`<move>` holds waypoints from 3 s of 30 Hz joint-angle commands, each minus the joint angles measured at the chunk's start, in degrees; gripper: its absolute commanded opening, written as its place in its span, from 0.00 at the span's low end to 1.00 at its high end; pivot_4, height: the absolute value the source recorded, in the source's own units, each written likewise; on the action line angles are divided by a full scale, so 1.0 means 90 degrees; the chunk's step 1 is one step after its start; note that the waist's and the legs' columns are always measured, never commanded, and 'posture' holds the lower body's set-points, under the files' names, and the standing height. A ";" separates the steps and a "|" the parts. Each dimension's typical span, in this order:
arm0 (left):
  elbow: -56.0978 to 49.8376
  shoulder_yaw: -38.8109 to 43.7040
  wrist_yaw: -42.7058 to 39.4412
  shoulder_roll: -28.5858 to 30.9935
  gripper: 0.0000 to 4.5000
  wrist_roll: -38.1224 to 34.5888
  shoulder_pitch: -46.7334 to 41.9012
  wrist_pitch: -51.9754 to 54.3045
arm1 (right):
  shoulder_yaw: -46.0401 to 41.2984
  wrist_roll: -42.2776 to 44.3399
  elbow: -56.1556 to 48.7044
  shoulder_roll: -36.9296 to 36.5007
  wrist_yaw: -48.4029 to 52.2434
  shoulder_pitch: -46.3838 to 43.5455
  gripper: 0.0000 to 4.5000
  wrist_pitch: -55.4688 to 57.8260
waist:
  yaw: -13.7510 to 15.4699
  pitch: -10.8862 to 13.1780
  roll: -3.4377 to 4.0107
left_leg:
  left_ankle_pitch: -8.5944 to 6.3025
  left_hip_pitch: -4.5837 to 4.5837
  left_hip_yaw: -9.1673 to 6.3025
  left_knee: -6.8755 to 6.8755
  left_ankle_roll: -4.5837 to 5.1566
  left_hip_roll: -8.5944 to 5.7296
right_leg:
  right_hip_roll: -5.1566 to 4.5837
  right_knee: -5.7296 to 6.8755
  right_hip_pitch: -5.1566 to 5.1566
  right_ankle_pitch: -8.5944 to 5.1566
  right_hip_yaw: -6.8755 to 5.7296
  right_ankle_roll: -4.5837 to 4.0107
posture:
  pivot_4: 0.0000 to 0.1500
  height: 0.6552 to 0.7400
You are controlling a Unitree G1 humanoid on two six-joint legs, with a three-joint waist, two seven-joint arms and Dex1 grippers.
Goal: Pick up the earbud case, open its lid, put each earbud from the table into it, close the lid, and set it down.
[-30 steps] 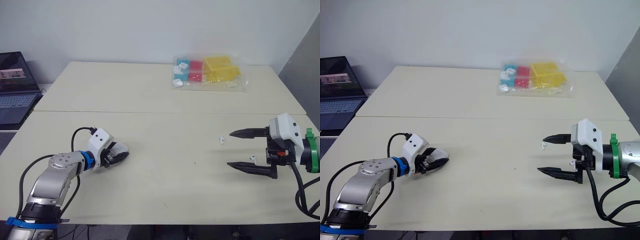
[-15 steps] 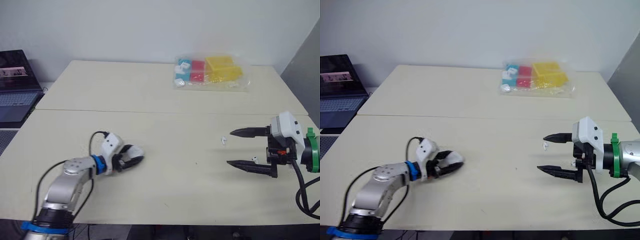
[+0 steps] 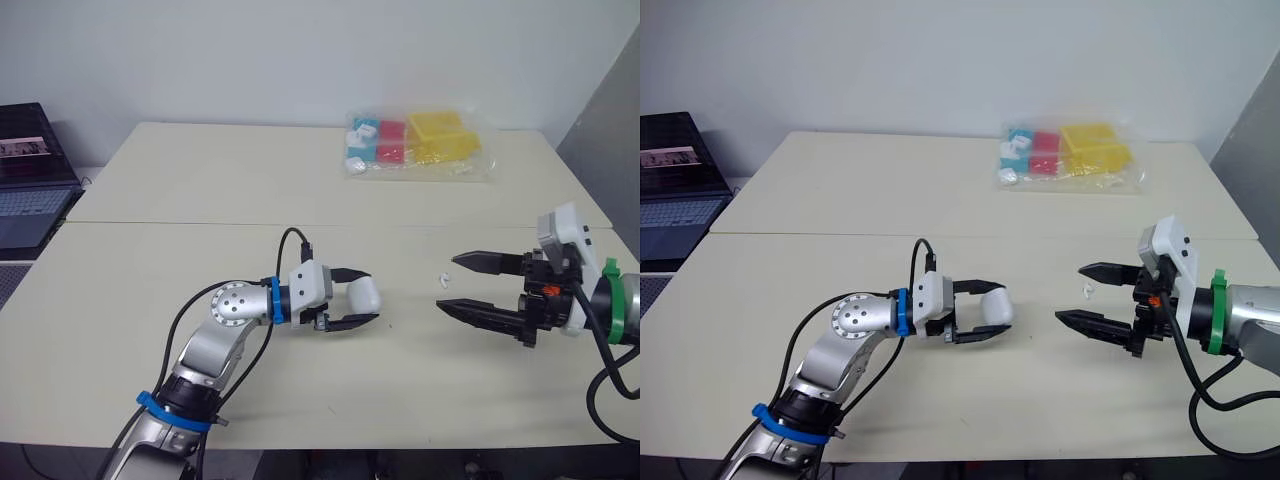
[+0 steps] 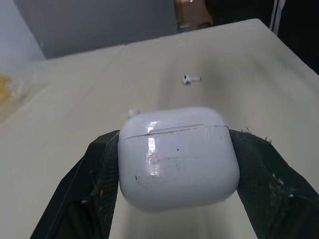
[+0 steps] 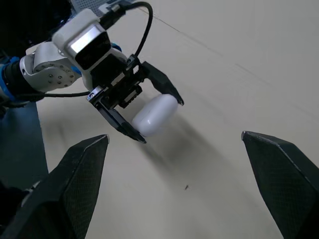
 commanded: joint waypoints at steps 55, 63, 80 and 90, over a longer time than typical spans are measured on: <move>0.0746 -0.0425 -0.0533 -0.0407 0.64 0.0159 -0.0733 -0.2062 | 0.3115 0.4368 0.1420 0.0511 -0.4305 -0.1282 0.22 -0.0280 | -0.0046 0.0000 0.0000 | -0.0002 -0.0083 -0.0024 0.0070 0.0005 0.0003 | 0.0005 -0.0012 -0.0028 0.0020 -0.0013 0.0035 | 1.00 1.00; 0.0773 -0.0363 -0.0348 -0.0469 0.64 0.0204 -0.0749 -0.1964 | 0.3134 0.4379 0.1510 0.0534 -0.4228 -0.1371 0.17 -0.0185 | -0.0046 0.0001 0.0000 | -0.0002 -0.0085 -0.0025 0.0070 0.0005 0.0003 | 0.0005 -0.0013 -0.0030 0.0020 -0.0014 0.0035 | 1.00 1.00; 0.0904 -0.0157 0.0009 -0.0251 1.00 0.0435 -0.0872 -0.1628 | 0.3112 0.4153 0.1736 0.0545 -0.3969 -0.1599 0.17 0.0110 | -0.0047 0.0001 0.0000 | -0.0003 -0.0096 -0.0027 0.0069 0.0006 0.0003 | 0.0005 -0.0017 -0.0040 0.0020 -0.0017 0.0035 | 1.00 1.00; 0.0413 0.0058 -0.0224 0.0527 1.00 -0.0084 -0.0746 0.0696 | 0.3236 0.1360 0.1540 -0.0439 -0.1994 -0.2639 0.17 0.0843 | -0.0058 0.0006 0.0010 | -0.0002 -0.0108 -0.0022 0.0067 0.0006 0.0003 | 0.0005 -0.0009 -0.0065 0.0020 -0.0013 0.0034 | 1.00 1.00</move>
